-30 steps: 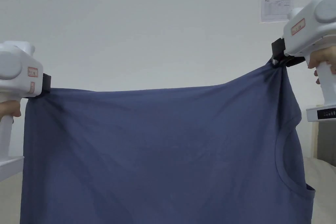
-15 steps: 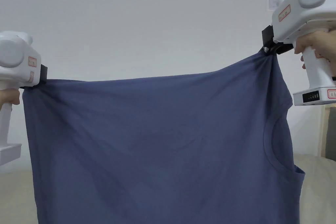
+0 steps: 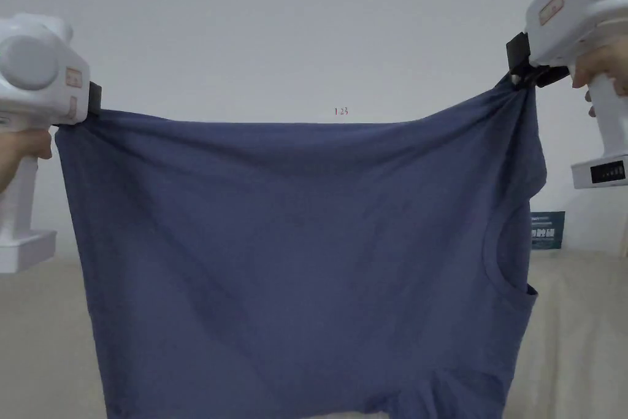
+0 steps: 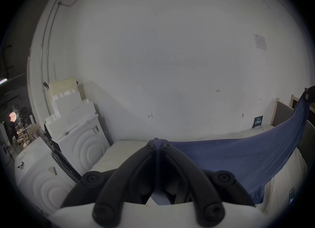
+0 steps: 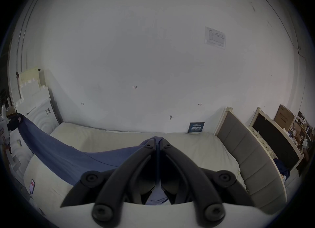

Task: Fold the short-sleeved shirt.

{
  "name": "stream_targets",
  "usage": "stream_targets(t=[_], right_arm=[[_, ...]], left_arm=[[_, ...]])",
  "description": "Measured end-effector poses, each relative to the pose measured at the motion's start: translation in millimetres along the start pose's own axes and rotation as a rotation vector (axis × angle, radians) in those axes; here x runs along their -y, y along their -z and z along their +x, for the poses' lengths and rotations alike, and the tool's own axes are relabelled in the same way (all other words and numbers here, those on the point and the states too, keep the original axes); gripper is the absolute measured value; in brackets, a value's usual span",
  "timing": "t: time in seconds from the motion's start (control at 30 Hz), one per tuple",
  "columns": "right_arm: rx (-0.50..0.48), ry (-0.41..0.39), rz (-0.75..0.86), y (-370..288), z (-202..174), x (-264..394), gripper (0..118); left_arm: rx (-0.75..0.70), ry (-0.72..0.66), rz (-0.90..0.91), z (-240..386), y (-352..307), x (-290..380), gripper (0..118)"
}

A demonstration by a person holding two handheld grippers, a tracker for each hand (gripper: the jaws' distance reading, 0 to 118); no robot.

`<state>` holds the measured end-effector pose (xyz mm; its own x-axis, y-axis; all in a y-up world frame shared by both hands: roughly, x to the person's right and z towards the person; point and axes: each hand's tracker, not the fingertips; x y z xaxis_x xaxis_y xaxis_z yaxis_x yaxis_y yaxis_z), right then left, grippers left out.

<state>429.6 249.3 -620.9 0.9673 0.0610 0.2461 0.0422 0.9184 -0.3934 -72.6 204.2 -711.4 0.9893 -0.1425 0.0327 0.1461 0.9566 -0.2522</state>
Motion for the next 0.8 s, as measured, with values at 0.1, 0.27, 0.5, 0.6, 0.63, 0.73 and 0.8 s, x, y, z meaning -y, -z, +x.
stream_targets(t=[0.1, 0.27, 0.5, 0.6, 0.63, 0.73, 0.8], right_arm=[[-0.041, 0.020, -0.022, 6, -3, 27, 7], [-0.062, 0.000, -0.111, 20, -14, 90, 7], [-0.112, -0.039, -0.278, 37, -22, 199, 7], [-0.130, -0.007, -0.355, 43, -21, 251, 7], [-0.135, 0.002, -0.379, 45, -20, 265, 7], [-0.144, 0.052, -0.450, 41, -19, 314, 7], [-0.140, 0.060, -0.478, 32, -17, 350, 7]], left_arm=[[0.011, 0.018, -0.039, 3, 4, 33, 2], [0.032, 0.048, -0.143, 12, 3, 104, 2], [0.097, -0.010, -0.282, 20, -4, 220, 2], [0.097, -0.011, -0.339, 22, -13, 268, 2], [0.101, -0.003, -0.363, 23, -13, 275, 2], [0.087, -0.009, -0.439, 19, -18, 323, 2], [0.133, -0.063, -0.492, 11, -25, 350, 2]])
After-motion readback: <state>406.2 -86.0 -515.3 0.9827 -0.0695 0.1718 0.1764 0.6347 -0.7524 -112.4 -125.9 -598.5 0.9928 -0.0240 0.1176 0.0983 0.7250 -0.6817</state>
